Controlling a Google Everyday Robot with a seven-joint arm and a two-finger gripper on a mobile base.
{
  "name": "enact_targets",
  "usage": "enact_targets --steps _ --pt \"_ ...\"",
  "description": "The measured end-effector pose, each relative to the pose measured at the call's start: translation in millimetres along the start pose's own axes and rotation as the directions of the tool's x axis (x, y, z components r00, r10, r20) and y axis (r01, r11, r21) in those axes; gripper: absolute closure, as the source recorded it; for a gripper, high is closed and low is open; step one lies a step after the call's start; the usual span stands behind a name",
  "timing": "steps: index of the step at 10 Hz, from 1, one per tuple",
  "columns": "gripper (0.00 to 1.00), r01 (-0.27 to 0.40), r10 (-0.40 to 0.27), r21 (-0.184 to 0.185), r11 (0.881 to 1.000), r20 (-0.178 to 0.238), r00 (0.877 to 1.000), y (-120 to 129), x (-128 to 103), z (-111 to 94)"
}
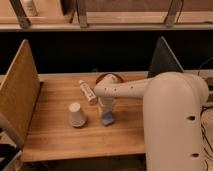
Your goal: Place the white sponge in the ceramic bowl
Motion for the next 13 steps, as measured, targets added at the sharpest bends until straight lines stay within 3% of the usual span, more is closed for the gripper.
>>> enact_targets --steps 2,6,9,13 --pt "1.00 -0.014 0.014 0.006 1.000 0.027 1.000 -5.4 -4.5 -8.6" --pt "1.00 -0.049 0.041 0.074 0.996 0.096 0.995 -34.9 -30.6 -37.3" --pt "1.00 -0.078 0.059 0.120 0.990 0.156 0.986 -57.2 -63.3 -64.8" --pt "1.00 -0.070 0.027 0.183 0.981 0.230 0.973 -73.1 -117.5 -105.9"
